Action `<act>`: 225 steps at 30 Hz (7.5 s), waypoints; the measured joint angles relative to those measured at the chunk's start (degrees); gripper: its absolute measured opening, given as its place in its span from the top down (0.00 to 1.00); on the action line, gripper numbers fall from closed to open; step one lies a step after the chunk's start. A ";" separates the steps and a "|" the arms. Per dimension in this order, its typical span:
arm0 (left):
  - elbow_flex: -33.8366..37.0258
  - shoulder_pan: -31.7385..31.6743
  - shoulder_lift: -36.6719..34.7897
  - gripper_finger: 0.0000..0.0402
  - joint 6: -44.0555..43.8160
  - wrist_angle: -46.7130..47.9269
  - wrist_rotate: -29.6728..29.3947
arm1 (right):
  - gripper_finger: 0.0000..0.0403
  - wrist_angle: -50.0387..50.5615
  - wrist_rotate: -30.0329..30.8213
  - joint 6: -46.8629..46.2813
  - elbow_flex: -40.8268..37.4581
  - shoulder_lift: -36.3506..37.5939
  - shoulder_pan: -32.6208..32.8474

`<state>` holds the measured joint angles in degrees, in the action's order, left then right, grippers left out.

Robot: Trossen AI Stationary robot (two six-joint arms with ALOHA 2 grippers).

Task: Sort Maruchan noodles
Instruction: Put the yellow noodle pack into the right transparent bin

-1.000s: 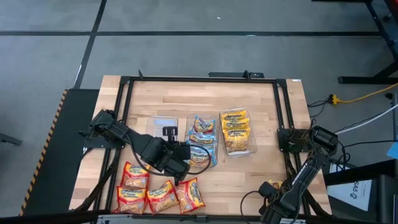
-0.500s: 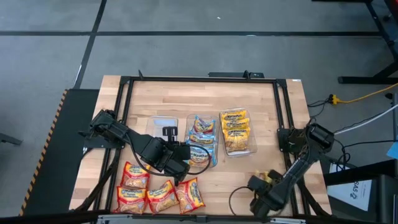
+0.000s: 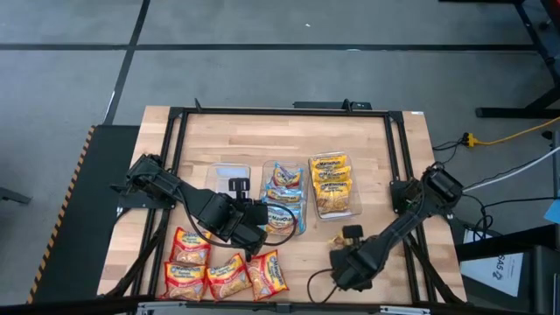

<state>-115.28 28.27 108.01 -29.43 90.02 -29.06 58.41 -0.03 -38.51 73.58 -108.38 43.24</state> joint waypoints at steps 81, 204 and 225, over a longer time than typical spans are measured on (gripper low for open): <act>0.00 -0.72 0.00 1.00 -1.55 -0.04 -0.11 | 0.57 31.61 -1.69 -48.95 16.49 1.02 5.22; 0.00 -0.33 0.00 1.00 0.04 0.00 -0.02 | 1.00 2.97 34.26 -7.41 -11.64 48.24 -16.07; 0.02 -0.33 0.00 1.00 0.07 0.00 -0.02 | 1.00 -12.11 17.24 -4.54 -21.48 37.50 -18.53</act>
<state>-115.26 27.94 108.01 -29.36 90.02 -29.08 46.30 17.22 -43.05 52.10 -70.88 24.71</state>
